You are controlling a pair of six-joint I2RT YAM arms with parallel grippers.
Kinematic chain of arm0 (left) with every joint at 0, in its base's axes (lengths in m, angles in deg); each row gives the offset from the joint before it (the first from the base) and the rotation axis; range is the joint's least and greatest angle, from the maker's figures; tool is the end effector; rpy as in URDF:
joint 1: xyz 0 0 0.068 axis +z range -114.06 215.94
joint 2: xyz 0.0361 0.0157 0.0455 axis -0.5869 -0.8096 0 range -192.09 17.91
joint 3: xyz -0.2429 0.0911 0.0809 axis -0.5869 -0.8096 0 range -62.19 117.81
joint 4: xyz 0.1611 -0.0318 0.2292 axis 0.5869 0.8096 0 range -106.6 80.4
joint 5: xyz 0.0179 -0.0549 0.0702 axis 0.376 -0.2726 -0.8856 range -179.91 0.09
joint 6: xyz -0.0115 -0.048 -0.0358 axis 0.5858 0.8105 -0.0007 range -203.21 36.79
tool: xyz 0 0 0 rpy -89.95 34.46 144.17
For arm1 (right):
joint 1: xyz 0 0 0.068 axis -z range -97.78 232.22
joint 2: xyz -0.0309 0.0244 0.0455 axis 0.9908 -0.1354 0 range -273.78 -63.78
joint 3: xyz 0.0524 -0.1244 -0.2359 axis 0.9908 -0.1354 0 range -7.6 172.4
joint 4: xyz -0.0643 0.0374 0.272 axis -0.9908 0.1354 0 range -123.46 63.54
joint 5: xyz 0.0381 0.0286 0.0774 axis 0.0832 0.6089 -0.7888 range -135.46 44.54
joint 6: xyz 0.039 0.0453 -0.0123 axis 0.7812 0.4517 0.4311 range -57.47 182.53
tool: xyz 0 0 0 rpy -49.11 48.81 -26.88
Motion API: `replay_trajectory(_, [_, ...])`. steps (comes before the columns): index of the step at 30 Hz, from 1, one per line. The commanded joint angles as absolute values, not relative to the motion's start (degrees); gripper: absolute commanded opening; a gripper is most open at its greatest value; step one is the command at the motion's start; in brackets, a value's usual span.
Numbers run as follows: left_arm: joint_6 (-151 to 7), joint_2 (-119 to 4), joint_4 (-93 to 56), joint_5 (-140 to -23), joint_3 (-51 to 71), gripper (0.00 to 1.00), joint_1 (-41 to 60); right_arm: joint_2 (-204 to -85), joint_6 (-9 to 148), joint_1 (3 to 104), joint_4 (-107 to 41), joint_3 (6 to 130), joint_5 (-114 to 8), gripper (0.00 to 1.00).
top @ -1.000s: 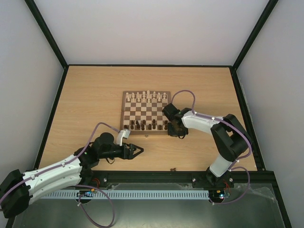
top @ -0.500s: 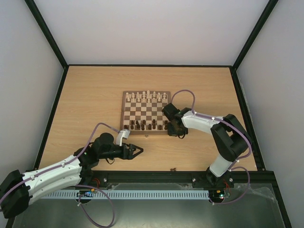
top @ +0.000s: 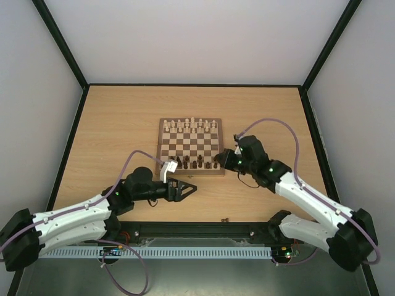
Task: Set up the chess pieces on the board
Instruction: Place the chess piece on the chessboard.
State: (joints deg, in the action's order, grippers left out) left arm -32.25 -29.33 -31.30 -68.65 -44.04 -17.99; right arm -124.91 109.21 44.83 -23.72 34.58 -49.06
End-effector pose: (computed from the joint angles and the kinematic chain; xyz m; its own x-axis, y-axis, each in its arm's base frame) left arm 0.1142 -0.1849 0.2003 -0.8379 -0.0791 -0.5400 0.4909 0.3229 -0.8091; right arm 0.2125 0.1661 0.2564 -0.7344 0.3525 -0.5800 -0.1683 0.7333 0.6588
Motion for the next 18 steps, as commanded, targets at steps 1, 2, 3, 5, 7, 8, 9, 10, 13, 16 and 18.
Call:
replay_trajectory(1, [-29.6, -33.2, -45.9, -69.1, -42.5, 0.79, -21.1, -118.1, 120.2, 44.6, -41.1, 25.1, -62.6, 0.01])
replay_trajectory(2, [-27.7, -33.9, -52.0, -68.8, -43.4, 0.79, -21.3, -115.9, 121.6, 44.6, -44.3, 23.2, -63.8, 0.02])
replay_trajectory(3, [-25.8, -34.3, -57.0, -69.0, -44.6, 0.79, -21.5, -114.1, 123.0, 44.6, -46.5, 22.0, -64.5, 0.01])
replay_trajectory(5, [-22.2, -35.0, -64.2, -70.6, -46.5, 0.79, -21.6, -110.6, 126.0, 44.5, -49.9, 19.9, -64.8, 0.01])
replay_trajectory(7, [-19.5, -35.8, -68.9, -71.8, -47.3, 0.78, -21.8, -107.1, 128.7, 44.4, -52.5, 17.6, -63.8, 0.01])
replay_trajectory(8, [-18.8, -36.2, -70.5, -72.2, -47.3, 0.77, -22.1, -105.9, 129.7, 44.4, -53.2, 16.9, -63.2, 0.01])
replay_trajectory(9, [-18.2, -36.6, -71.5, -72.7, -47.1, 0.76, -22.3, -104.5, 130.6, 44.4, -53.7, 16.2, -62.8, 0.01])
replay_trajectory(10, [-17.8, -37.1, -72.2, -73.3, -47.0, 0.74, -22.7, -103.8, 131.7, 44.4, -54.9, 15.5, -62.9, 0.01])
replay_trajectory(13, [-17.1, -38.2, -73.0, -75.4, -46.8, 0.69, -23.7, -103.1, 135.8, 43.9, -58.4, 13.7, -62.9, 0.01])
replay_trajectory(16, [-16.4, -39.9, -74.6, -75.9, -46.5, 0.66, -23.9, -103.7, 136.6, 42.1, -59.9, 13.8, -62.0, 0.01])
replay_trajectory(18, [-16.2, -41.3, -74.9, -76.0, -45.9, 0.65, -24.1, -104.8, 136.9, 40.7, -60.9, 14.1, -61.7, 0.01])
